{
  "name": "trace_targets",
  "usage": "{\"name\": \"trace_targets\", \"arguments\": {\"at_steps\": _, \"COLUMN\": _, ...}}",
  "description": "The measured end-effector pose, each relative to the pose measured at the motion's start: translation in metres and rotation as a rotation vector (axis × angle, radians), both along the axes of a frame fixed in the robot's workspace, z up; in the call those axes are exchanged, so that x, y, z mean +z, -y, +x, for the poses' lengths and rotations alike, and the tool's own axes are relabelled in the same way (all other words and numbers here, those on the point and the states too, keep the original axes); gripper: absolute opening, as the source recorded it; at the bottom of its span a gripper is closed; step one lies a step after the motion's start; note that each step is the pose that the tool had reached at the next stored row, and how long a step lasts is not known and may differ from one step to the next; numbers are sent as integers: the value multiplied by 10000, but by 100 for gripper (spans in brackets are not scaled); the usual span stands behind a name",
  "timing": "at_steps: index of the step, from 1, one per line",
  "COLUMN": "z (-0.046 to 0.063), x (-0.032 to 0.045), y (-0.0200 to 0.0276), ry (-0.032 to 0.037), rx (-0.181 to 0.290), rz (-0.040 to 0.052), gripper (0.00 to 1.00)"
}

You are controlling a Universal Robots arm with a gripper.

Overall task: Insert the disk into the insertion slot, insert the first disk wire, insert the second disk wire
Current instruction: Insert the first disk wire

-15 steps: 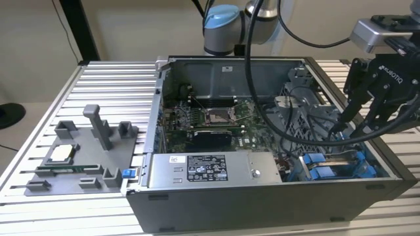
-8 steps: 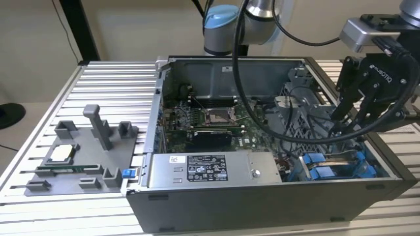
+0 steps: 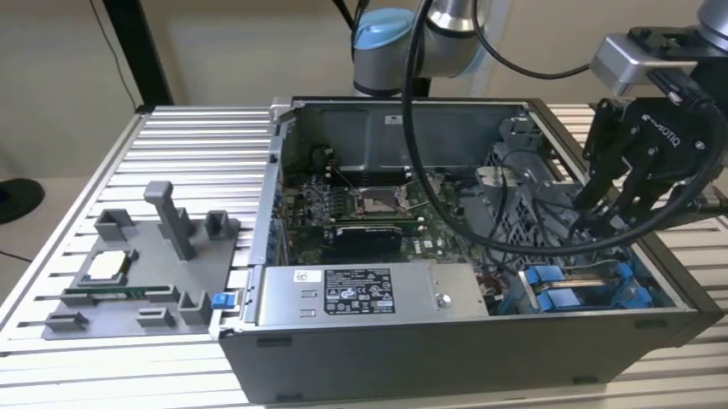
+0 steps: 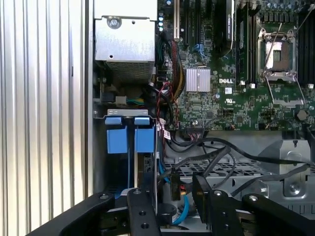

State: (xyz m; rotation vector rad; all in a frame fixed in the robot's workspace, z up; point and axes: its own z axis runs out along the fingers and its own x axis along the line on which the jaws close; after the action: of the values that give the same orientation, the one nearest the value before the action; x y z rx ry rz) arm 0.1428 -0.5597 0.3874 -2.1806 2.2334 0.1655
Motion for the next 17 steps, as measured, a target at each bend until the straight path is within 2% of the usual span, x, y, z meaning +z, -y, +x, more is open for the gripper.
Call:
{"name": "trace_targets", "arguments": {"at_steps": 2, "z": 0, "x": -3, "y": 1, "ry": 0, "rx": 0, "rz": 31, "gripper": 100}}
{"name": "trace_targets", "arguments": {"at_steps": 9, "z": 2, "x": -4, "y": 6, "ry": 2, "rx": 3, "rz": 283, "gripper": 100}}
{"name": "trace_targets", "arguments": {"at_steps": 13, "z": 4, "x": -5, "y": 57, "ry": 2, "rx": 11, "rz": 426, "gripper": 100}}
{"name": "trace_targets", "arguments": {"at_steps": 17, "z": 4, "x": -5, "y": 93, "ry": 3, "rx": 18, "rz": 475, "gripper": 100}}
